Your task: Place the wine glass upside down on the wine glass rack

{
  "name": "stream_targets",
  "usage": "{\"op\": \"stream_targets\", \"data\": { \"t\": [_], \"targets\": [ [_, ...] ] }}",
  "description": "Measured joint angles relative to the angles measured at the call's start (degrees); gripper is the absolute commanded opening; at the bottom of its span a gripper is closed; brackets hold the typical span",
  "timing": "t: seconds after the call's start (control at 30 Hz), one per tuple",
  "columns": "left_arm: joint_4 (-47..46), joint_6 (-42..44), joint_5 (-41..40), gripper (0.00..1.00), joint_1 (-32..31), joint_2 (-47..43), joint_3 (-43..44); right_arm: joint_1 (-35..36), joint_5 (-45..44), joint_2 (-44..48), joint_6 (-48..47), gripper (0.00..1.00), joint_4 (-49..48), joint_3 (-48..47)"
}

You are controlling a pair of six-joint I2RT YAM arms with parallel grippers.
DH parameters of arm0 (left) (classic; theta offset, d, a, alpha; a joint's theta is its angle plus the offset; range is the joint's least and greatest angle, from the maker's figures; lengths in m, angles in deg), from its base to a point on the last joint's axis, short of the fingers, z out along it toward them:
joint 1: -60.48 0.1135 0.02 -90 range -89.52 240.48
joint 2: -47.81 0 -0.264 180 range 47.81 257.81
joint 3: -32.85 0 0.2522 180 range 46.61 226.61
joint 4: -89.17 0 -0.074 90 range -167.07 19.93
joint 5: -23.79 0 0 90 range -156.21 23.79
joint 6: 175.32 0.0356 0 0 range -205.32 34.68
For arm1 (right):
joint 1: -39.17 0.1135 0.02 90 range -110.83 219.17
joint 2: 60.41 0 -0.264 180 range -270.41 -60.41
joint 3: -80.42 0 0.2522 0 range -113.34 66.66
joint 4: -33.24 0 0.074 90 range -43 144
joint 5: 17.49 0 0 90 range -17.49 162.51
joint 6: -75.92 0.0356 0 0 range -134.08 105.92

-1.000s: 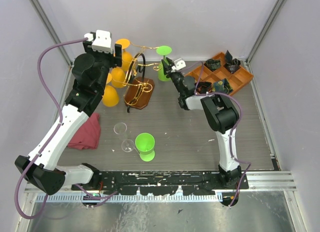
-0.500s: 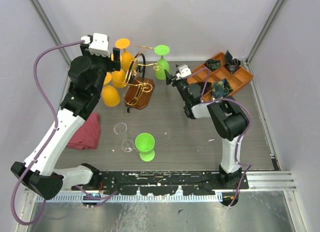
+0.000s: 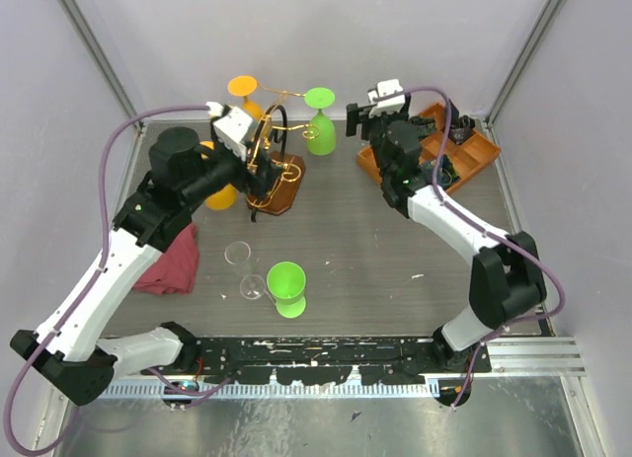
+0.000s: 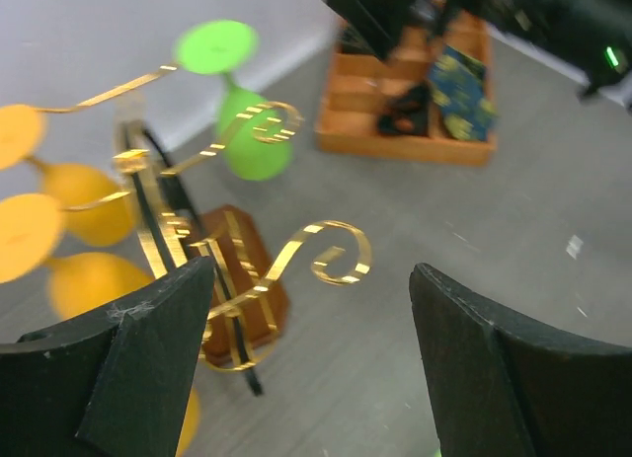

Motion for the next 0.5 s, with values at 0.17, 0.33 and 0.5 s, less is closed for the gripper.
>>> {"op": "stream_targets", "data": {
  "t": [0.17,0.33,0.5],
  "targets": [
    [7.4,2.6,-0.3,0.87,-9.4,0.4,-0.2,-0.4,-5.6,6.1,0.9,0.91,16.7,-6.1],
    [15.6,4.6,-5.9,0.86,-16.8,2.6,-0.2,-1.6,-9.5,9.9,3.4,0.92,30.1,-11.1],
    [25.7,4.1,-10.0,0.82,-20.5,4.8,-0.1,-3.3,-11.4,14.1,6.2,0.94,39.2,-12.1]
  ]
}}
